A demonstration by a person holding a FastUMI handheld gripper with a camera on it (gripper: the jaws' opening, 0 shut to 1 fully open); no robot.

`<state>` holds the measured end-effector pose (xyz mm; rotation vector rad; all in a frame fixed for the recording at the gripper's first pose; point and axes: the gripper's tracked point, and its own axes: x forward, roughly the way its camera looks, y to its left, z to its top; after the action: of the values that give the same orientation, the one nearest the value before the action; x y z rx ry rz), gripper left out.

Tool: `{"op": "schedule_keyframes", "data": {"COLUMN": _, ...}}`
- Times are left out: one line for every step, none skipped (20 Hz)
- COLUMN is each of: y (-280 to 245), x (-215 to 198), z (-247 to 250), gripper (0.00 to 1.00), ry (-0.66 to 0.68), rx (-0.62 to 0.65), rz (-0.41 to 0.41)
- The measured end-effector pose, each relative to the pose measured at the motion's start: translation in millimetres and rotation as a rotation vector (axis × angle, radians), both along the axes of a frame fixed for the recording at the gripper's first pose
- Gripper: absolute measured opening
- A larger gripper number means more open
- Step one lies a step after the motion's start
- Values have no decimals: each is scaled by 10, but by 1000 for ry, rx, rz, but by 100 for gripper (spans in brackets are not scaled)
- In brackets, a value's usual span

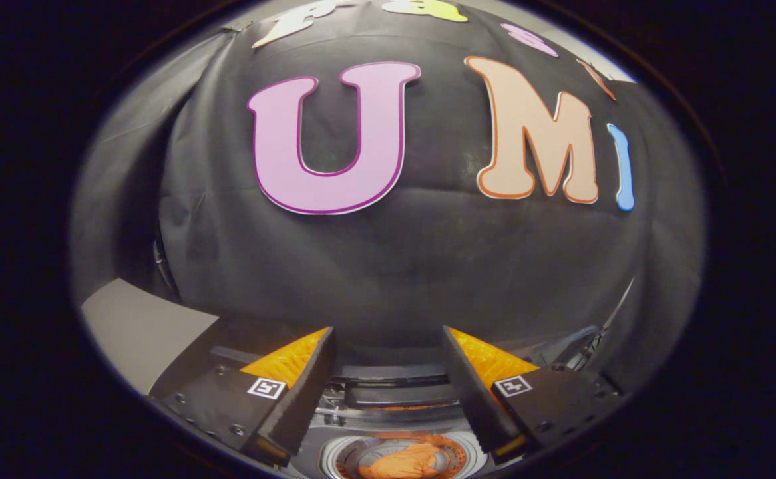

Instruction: Put the clothes into the washing machine and then close the washing machine lid.

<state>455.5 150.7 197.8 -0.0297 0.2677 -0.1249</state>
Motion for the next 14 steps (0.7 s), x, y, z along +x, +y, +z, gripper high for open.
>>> {"op": "schedule_keyframes", "data": {"y": 6, "x": -70, "z": -11, "gripper": 98, "ry": 1, "rx": 0, "rz": 1}}
{"op": "schedule_keyframes", "data": {"y": 11, "x": -159, "z": -19, "gripper": 98, "ry": 1, "rx": 1, "rz": 1}}
{"op": "schedule_keyframes", "data": {"y": 18, "x": -241, "z": -35, "gripper": 98, "ry": 1, "rx": 4, "rz": 0}}
{"op": "schedule_keyframes", "data": {"y": 26, "x": -322, "z": -61, "gripper": 98, "ry": 2, "rx": 5, "rz": 1}}
{"op": "schedule_keyframes", "data": {"y": 34, "x": -419, "z": -85, "gripper": 98, "ry": 5, "rx": 5, "rz": 1}}
{"op": "schedule_keyframes", "data": {"y": 42, "x": -520, "z": -120, "gripper": 98, "ry": 9, "rx": 5, "rz": 3}}
{"op": "schedule_keyframes", "data": {"y": 48, "x": -611, "z": -159, "gripper": 98, "ry": 19, "rx": 9, "rz": 5}}
{"op": "schedule_keyframes", "data": {"y": 60, "x": -716, "z": -195, "gripper": 98, "ry": 27, "rx": 20, "rz": 6}}
{"op": "schedule_keyframes", "data": {"y": 76, "x": -809, "z": -231, "gripper": 98, "ry": 35, "rx": 34, "rz": 11}}
{"op": "schedule_keyframes", "data": {"y": 96, "x": -882, "z": -245, "gripper": 98, "ry": 35, "rx": 50, "rz": 21}}
{"op": "schedule_keyframes", "data": {"y": 99, "x": -961, "z": -266, "gripper": 98, "ry": 36, "rx": 62, "rz": 26}}
{"op": "schedule_keyframes", "data": {"y": 78, "x": -1049, "z": -262, "gripper": 98, "ry": 33, "rx": 68, "rz": 26}}
{"op": "schedule_keyframes", "data": {"y": 64, "x": -1111, "z": -245, "gripper": 98, "ry": 28, "rx": 66, "rz": 28}}
{"op": "schedule_keyframes", "data": {"y": 25, "x": -1166, "z": -225, "gripper": 98, "ry": 18, "rx": 61, "rz": 23}}
